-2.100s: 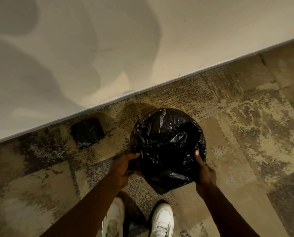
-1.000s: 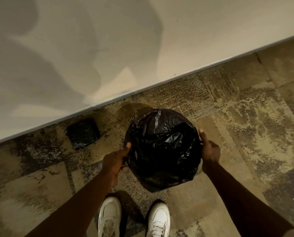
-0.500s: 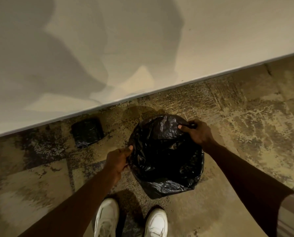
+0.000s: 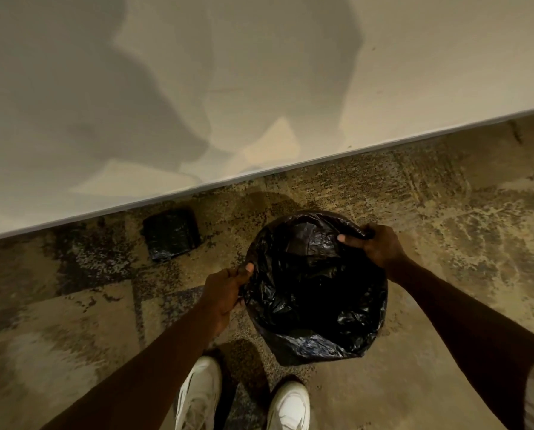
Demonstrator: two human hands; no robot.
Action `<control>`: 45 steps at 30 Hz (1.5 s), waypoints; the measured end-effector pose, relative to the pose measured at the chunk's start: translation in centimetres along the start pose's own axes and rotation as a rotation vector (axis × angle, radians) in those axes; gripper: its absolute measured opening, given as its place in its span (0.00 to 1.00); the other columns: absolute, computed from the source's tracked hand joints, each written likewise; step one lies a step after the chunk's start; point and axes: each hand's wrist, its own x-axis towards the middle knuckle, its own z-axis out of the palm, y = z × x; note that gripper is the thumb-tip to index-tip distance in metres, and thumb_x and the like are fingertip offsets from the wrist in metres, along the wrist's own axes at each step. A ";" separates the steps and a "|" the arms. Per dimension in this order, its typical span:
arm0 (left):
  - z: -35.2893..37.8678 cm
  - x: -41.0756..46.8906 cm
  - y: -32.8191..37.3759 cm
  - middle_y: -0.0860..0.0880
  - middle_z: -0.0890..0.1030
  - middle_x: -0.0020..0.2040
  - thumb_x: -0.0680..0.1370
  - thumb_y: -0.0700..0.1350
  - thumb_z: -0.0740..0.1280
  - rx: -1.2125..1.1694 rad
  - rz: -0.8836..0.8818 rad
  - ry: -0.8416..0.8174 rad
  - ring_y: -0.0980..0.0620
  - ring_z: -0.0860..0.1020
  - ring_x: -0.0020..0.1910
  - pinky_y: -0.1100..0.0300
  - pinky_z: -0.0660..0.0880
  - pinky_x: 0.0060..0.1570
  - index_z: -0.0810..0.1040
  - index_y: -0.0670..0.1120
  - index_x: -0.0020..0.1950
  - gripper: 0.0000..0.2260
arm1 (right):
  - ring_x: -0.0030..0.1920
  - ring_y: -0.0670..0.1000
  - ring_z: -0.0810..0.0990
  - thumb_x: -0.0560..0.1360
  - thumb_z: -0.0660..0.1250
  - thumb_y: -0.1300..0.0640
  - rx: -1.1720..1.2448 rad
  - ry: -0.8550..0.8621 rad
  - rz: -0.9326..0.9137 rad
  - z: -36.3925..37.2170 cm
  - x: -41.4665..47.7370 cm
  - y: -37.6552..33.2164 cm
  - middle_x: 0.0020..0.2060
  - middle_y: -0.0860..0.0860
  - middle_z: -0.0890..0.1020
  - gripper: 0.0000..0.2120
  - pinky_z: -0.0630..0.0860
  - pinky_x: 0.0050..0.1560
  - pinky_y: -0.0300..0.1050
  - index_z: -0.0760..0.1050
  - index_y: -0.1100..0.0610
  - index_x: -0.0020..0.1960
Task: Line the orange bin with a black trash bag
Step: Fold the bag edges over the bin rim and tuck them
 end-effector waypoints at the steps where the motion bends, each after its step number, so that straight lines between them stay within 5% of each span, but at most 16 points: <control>1: 0.1 -0.2 0.0 0.44 0.88 0.51 0.77 0.49 0.77 -0.003 0.002 0.010 0.46 0.85 0.49 0.55 0.80 0.43 0.83 0.37 0.55 0.17 | 0.45 0.53 0.88 0.66 0.84 0.43 0.040 0.006 -0.002 -0.2 -0.3 0.0 0.45 0.53 0.88 0.25 0.81 0.40 0.45 0.83 0.61 0.50; 4: -0.1 -0.9 0.0 0.44 0.89 0.48 0.76 0.52 0.78 0.032 0.024 0.038 0.45 0.86 0.47 0.55 0.80 0.41 0.82 0.39 0.49 0.17 | 0.47 0.50 0.88 0.66 0.84 0.42 0.165 0.075 0.012 -0.9 -1.5 0.3 0.47 0.50 0.88 0.23 0.81 0.41 0.43 0.83 0.57 0.52; 7: -0.3 -1.9 -0.1 0.44 0.89 0.49 0.74 0.54 0.79 0.155 0.108 0.069 0.46 0.86 0.48 0.55 0.81 0.44 0.83 0.37 0.52 0.21 | 0.48 0.48 0.86 0.67 0.83 0.41 0.137 0.174 0.009 -1.2 -3.4 1.7 0.49 0.49 0.87 0.24 0.79 0.41 0.41 0.82 0.53 0.55; 12: -0.4 -2.8 -0.7 0.45 0.88 0.46 0.75 0.42 0.79 0.305 0.148 0.068 0.47 0.87 0.45 0.61 0.83 0.34 0.82 0.39 0.52 0.12 | 0.54 0.54 0.86 0.69 0.80 0.39 0.017 0.258 -0.050 -0.2 -6.9 5.7 0.53 0.51 0.86 0.26 0.83 0.49 0.47 0.79 0.52 0.60; 17: -0.2 -2.8 -1.0 0.45 0.87 0.44 0.77 0.45 0.77 0.418 0.216 0.068 0.48 0.86 0.41 0.57 0.85 0.36 0.81 0.40 0.51 0.10 | 0.61 0.56 0.77 0.74 0.78 0.45 -0.313 0.503 -0.395 1.1 -10.2 4.7 0.64 0.58 0.74 0.29 0.79 0.51 0.48 0.74 0.58 0.69; 19: -0.3 -2.3 -1.2 0.44 0.86 0.42 0.77 0.47 0.77 0.463 0.236 0.081 0.44 0.87 0.43 0.45 0.87 0.44 0.80 0.41 0.49 0.11 | 0.59 0.56 0.77 0.76 0.75 0.51 -0.381 0.447 -0.587 2.3 -10.3 2.8 0.62 0.58 0.75 0.19 0.79 0.49 0.47 0.78 0.57 0.63; 21: -0.5 -1.9 -1.7 0.42 0.85 0.44 0.77 0.50 0.77 0.495 0.249 0.079 0.41 0.86 0.47 0.38 0.85 0.48 0.80 0.43 0.48 0.12 | 0.52 0.51 0.80 0.77 0.73 0.51 -0.378 0.191 -0.651 4.1 -9.8 1.3 0.56 0.52 0.78 0.12 0.79 0.44 0.46 0.80 0.53 0.58; 24: -0.9 -1.2 -2.9 0.40 0.85 0.46 0.72 0.59 0.77 0.468 0.281 0.064 0.39 0.87 0.49 0.35 0.85 0.49 0.79 0.50 0.44 0.15 | 0.58 0.53 0.82 0.75 0.70 0.42 -0.530 -0.239 -0.505 6.7 -7.5 -0.6 0.60 0.50 0.80 0.23 0.82 0.53 0.53 0.76 0.50 0.67; 27: -1.2 -0.6 -3.9 0.40 0.85 0.46 0.64 0.67 0.74 0.429 0.297 0.058 0.40 0.87 0.49 0.34 0.85 0.48 0.79 0.54 0.43 0.20 | 0.70 0.62 0.77 0.70 0.64 0.30 -0.621 -0.371 -0.417 8.5 -3.1 0.4 0.72 0.54 0.77 0.42 0.79 0.65 0.60 0.64 0.47 0.79; 30: -1.7 -0.1 -4.4 0.41 0.85 0.45 0.65 0.70 0.71 0.478 0.323 0.025 0.39 0.86 0.46 0.34 0.84 0.46 0.78 0.54 0.44 0.22 | 0.71 0.65 0.77 0.68 0.68 0.27 -0.587 -0.322 -0.329 8.4 -2.4 -0.7 0.75 0.57 0.75 0.51 0.78 0.68 0.62 0.56 0.46 0.84; 33: -1.9 0.0 -4.4 0.44 0.86 0.43 0.67 0.72 0.70 0.516 0.332 0.012 0.41 0.86 0.44 0.36 0.84 0.46 0.78 0.55 0.46 0.22 | 0.77 0.63 0.70 0.76 0.75 0.42 -0.544 -0.318 -0.309 7.9 -4.1 -2.9 0.79 0.57 0.71 0.44 0.69 0.75 0.55 0.57 0.52 0.84; 37: -1.3 -1.2 -3.4 0.44 0.86 0.43 0.76 0.61 0.73 0.555 0.350 0.024 0.40 0.85 0.42 0.44 0.83 0.43 0.76 0.55 0.45 0.13 | 0.73 0.58 0.76 0.77 0.75 0.43 -0.501 -0.366 -0.153 7.0 -6.2 -2.2 0.73 0.55 0.77 0.34 0.74 0.68 0.49 0.70 0.55 0.78; 39: -1.2 -1.3 -3.2 0.44 0.85 0.43 0.78 0.56 0.74 0.566 0.348 0.024 0.40 0.85 0.42 0.45 0.82 0.43 0.75 0.55 0.44 0.10 | 0.71 0.56 0.77 0.72 0.78 0.39 -0.258 -0.408 -0.042 6.6 -7.4 -0.9 0.70 0.54 0.79 0.36 0.75 0.70 0.52 0.73 0.53 0.74; 42: -1.2 -1.2 -3.1 0.43 0.85 0.42 0.79 0.56 0.73 0.618 0.360 0.028 0.41 0.84 0.41 0.50 0.79 0.39 0.74 0.55 0.43 0.11 | 0.67 0.54 0.79 0.54 0.82 0.28 0.028 -0.327 0.036 5.6 -8.9 1.2 0.67 0.51 0.79 0.53 0.77 0.68 0.57 0.73 0.50 0.73; 45: -0.9 -1.5 -2.9 0.46 0.84 0.43 0.80 0.56 0.72 0.640 0.372 0.020 0.44 0.84 0.41 0.58 0.73 0.35 0.73 0.56 0.44 0.10 | 0.64 0.57 0.80 0.60 0.83 0.35 0.126 -0.178 0.138 4.6 -9.6 2.8 0.67 0.51 0.79 0.48 0.78 0.67 0.60 0.70 0.49 0.75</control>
